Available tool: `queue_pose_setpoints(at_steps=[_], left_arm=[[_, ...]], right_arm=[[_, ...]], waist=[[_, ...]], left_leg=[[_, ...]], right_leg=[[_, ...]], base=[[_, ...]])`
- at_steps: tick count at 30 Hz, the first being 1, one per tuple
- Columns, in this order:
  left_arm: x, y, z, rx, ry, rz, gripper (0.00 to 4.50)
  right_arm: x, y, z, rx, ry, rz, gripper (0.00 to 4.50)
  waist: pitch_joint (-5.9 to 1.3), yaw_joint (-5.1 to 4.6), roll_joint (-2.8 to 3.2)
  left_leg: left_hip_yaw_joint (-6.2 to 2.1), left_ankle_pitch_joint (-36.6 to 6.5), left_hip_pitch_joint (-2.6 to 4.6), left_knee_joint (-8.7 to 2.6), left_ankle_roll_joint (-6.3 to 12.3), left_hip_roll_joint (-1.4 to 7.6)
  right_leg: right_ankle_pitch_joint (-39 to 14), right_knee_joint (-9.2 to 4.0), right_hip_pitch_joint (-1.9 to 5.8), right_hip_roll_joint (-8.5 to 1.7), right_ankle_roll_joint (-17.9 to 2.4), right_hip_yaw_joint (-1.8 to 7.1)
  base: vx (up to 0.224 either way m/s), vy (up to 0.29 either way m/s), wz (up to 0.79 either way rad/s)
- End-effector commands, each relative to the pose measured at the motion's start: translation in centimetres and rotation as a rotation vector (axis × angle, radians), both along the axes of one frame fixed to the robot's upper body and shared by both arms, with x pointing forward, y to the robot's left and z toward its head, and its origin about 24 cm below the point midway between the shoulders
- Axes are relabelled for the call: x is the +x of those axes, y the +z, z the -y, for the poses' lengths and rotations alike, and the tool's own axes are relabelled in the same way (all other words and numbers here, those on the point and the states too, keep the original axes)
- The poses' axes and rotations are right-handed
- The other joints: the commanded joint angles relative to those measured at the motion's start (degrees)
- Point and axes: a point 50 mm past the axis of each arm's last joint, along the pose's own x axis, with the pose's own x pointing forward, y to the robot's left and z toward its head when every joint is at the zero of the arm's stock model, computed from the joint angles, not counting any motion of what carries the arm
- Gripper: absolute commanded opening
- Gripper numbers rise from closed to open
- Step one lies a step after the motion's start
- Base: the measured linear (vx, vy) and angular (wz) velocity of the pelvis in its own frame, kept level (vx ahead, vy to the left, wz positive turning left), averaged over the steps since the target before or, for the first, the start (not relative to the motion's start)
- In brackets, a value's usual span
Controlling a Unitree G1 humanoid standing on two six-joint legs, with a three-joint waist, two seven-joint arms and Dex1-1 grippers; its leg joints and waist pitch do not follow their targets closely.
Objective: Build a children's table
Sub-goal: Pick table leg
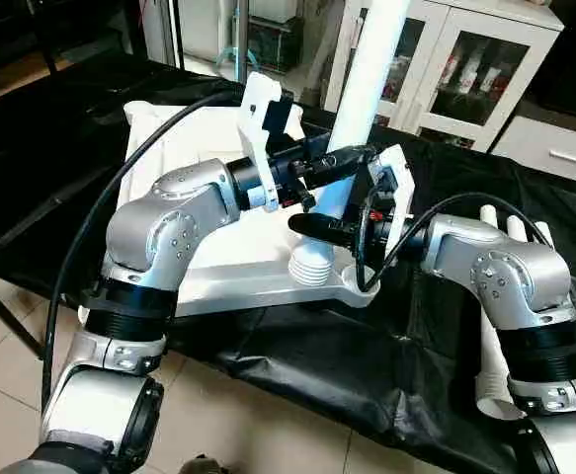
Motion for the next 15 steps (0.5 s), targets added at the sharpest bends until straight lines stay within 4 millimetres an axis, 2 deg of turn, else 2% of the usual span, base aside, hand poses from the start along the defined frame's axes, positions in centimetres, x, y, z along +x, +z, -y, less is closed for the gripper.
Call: queue_pose_setpoints(at_steps=[1, 2, 5, 7, 8, 10, 11, 14, 15], left_arm=[[0.3, 0.5, -0.7, -0.019, 0.070, 0.005, 2.54], [0.5, 0.5, -1.1, -0.043, 0.096, -0.012, 2.71], [0.3, 1.1, -2.1, -0.143, 0.118, -0.024, 2.92], [0.2, 1.5, -2.5, -0.174, 0.133, -0.013, 2.98], [0.2, 2.2, -3.6, -0.231, 0.191, 0.024, 3.21], [0.2, 2.4, -4.2, -0.259, 0.213, 0.037, 3.30], [0.1, 2.5, -4.8, -0.277, 0.248, 0.052, 3.36], [0.0, 2.3, -5.4, -0.282, 0.275, 0.051, 3.41], [-0.1, 1.7, -6.1, -0.254, 0.323, 0.046, 3.41]], right_arm=[[0.1, 0.4, 0.9, 0.001, -0.045, 0.019, 1.88], [0.2, 0.3, 1.0, 0.003, -0.055, 0.021, 1.87], [0.4, -0.1, 1.6, -0.015, -0.100, 0.022, 1.86], [0.5, -0.3, 1.9, -0.025, -0.121, 0.022, 1.86], [0.8, -0.6, 2.5, -0.049, -0.182, 0.029, 1.86], [1.0, -0.9, 2.9, -0.069, -0.227, 0.041, 1.86], [1.3, -1.1, 3.4, -0.088, -0.284, 0.060, 1.86], [1.6, -1.3, 4.0, -0.086, -0.341, 0.071, 1.86], [1.8, -1.4, 4.7, -0.075, -0.395, 0.077, 1.86]], waist=[[-4.29, -0.25, 0.53], [-4.31, -0.17, 1.09], [-4.32, -0.16, 0.49], [-4.35, -0.14, 0.66], [-4.34, -0.21, 0.79], [-4.38, -0.25, 1.09], [-4.28, -0.32, 0.94], [-4.31, -0.39, 0.97], [-4.25, -0.36, 0.89]], left_leg=[[-0.85, -5.39, 0.56, -4.45, -2.58, 2.85], [-0.92, -5.64, 0.57, -4.44, -2.77, 2.83], [-0.87, -5.77, 0.53, -4.43, -2.86, 2.79], [-0.89, -5.60, 0.52, -4.40, -2.91, 2.82], [-0.86, -5.56, 0.56, -4.37, -2.99, 2.81], [-0.88, -5.99, 0.70, -4.41, -3.15, 2.78], [-0.85, -6.26, 0.60, -4.47, -3.37, 2.75], [-0.77, -6.83, 0.82, -4.50, -3.54, 2.72], [-0.84, -6.87, 0.67, -4.55, -3.43, 2.79]], right_leg=[[-3.56, -3.30, 3.48, -3.60, -11.00, 2.86], [-3.79, -3.19, 3.46, -3.65, -11.09, 2.86], [-3.68, -3.34, 3.54, -3.60, -11.34, 2.82], [-3.09, -3.17, 3.52, -3.62, -11.67, 2.83], [-2.67, -3.19, 3.43, -3.50, -11.67, 2.81], [-2.96, -3.28, 3.45, -3.50, -11.59, 2.78], [-3.48, -3.44, 3.39, -3.49, -11.37, 2.79], [-4.40, -3.48, 3.30, -3.36, -10.79, 2.79], [-4.35, -3.41, 3.33, -3.44, -10.48, 2.86]], base=[[0.000, 0.000, 0.00], [0.000, 0.000, 0.00], [0.000, 0.000, 0.00], [0.000, 0.000, 0.00], [0.000, 0.000, 0.00], [0.000, 0.000, 0.00], [0.000, 0.000, 0.00], [0.000, 0.000, 0.00], [0.000, 0.000, 0.00]])
